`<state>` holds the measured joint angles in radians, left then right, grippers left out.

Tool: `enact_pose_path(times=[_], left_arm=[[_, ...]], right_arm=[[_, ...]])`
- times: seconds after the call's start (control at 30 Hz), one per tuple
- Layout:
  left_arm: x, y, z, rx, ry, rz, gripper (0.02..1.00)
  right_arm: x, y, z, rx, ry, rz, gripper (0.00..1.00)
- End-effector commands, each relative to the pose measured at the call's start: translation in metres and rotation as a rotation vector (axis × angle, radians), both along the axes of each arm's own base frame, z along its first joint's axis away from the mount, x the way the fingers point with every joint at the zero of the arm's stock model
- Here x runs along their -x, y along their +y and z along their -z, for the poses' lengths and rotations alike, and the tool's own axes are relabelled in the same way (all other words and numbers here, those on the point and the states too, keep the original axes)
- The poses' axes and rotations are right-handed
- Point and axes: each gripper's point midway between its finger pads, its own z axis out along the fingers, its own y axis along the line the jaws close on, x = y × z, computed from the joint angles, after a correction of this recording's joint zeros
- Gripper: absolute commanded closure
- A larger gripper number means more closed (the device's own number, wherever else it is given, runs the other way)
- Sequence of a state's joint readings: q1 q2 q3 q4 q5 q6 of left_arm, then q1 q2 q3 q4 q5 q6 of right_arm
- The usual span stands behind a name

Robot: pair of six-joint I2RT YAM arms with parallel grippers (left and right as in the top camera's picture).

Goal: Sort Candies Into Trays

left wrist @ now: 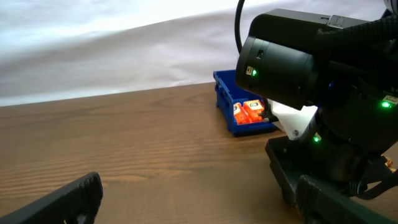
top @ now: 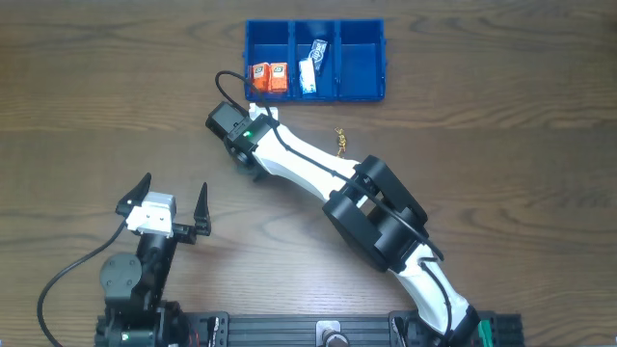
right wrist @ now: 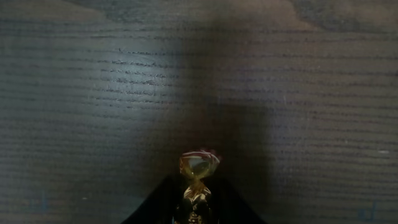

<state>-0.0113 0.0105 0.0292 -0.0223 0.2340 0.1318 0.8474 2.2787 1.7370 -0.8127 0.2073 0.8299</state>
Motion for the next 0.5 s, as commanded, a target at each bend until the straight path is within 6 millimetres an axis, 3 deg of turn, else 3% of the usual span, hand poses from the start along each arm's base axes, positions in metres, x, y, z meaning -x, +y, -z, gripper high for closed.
enact_pose_path(times=[0.03, 0.3, 0.4, 0.5], left_arm=[[0.001, -0.004, 0.018, -0.009, 0.048, 0.021, 0.023], [0.001, -0.004, 0.018, -0.009, 0.048, 0.021, 0.023], [0.001, -0.004, 0.018, -0.009, 0.048, 0.022, 0.023], [0.001, -0.004, 0.018, -0.009, 0.048, 0.022, 0.023]], right_arm=[[-0.004, -0.009, 0.008, 0.028, 0.000, 0.018, 0.776], [-0.004, -0.007, -0.001, 0.025, -0.011, -0.010, 0.803], [-0.006, -0.006, -0.018, 0.010, -0.031, -0.027, 0.812], [-0.008, -0.012, -0.050, 0.008, -0.081, -0.020, 0.818]])
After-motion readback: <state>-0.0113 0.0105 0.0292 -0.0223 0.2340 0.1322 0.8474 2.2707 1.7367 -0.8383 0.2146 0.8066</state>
